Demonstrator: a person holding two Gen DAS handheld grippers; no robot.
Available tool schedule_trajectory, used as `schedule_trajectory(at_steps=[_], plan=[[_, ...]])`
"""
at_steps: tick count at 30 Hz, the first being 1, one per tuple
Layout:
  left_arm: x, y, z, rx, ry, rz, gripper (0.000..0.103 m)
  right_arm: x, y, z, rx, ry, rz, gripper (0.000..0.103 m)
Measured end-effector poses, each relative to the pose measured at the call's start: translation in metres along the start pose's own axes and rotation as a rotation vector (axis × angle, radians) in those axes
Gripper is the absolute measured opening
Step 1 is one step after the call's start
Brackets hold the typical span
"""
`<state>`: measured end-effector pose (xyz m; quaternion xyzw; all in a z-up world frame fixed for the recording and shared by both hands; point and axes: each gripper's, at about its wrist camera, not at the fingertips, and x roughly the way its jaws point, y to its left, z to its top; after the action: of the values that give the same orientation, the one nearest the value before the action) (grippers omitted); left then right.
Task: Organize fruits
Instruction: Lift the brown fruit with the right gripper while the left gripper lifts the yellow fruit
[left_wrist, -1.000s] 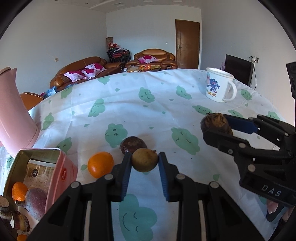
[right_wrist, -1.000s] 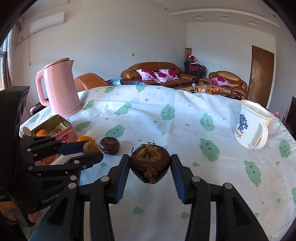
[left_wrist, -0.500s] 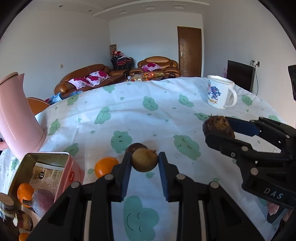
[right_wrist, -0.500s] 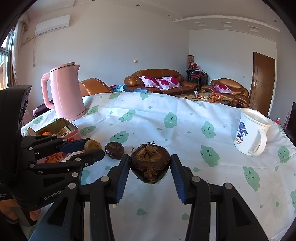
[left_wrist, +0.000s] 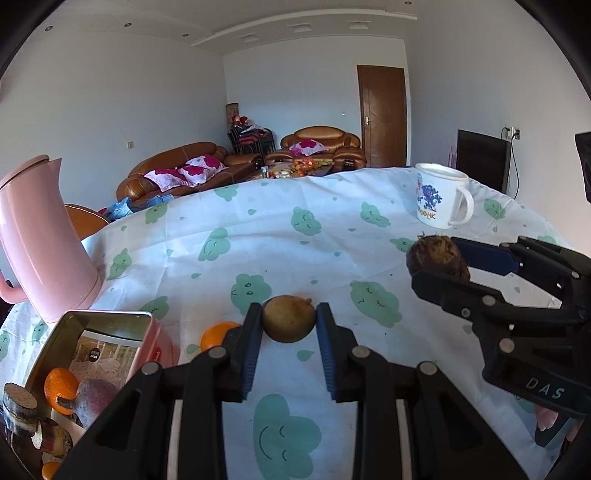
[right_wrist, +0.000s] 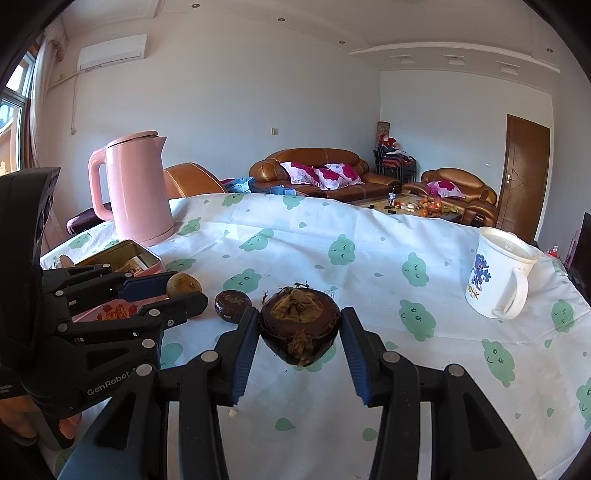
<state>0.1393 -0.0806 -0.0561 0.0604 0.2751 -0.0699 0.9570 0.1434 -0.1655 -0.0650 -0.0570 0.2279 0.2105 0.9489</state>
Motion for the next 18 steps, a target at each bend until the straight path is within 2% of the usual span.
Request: schedule_trajectory(at_steps=[18], plan=[[-0.014, 0.000, -0.001, -0.001, -0.070, 0.036, 0.031, -0.011, 0.004, 0.000, -0.023, -0.057, -0.003, 0.047]])
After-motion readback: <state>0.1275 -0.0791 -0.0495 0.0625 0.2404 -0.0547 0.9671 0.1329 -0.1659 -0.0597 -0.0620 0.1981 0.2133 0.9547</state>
